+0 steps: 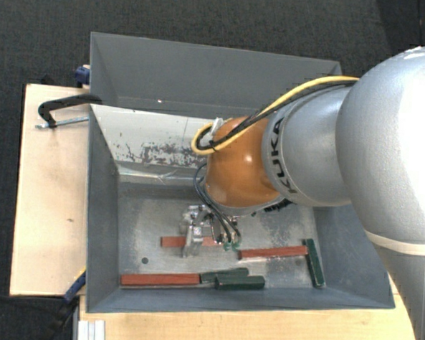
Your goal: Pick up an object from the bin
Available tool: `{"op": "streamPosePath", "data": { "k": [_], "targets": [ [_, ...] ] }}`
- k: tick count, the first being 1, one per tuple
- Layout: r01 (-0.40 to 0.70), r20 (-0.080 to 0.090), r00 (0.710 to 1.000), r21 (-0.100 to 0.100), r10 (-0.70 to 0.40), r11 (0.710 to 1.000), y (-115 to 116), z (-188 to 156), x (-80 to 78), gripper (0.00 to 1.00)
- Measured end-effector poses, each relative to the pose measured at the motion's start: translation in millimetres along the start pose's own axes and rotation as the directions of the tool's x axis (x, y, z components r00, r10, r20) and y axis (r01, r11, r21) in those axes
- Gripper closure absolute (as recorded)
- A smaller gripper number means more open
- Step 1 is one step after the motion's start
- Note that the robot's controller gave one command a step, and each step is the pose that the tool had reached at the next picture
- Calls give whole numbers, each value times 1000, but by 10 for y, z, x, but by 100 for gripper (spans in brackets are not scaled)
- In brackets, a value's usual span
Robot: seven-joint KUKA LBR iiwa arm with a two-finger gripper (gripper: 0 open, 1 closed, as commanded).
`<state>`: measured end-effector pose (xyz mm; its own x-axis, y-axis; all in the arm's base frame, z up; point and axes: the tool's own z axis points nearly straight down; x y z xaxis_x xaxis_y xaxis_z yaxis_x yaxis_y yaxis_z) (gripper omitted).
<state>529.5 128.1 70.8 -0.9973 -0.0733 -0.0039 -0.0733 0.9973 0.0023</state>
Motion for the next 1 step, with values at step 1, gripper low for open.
{"op": "streamPosePath", "data": {
  "k": [1],
  "targets": [
    [0,0,1000,0,0,1000,0,0,0,100]
  ]
}}
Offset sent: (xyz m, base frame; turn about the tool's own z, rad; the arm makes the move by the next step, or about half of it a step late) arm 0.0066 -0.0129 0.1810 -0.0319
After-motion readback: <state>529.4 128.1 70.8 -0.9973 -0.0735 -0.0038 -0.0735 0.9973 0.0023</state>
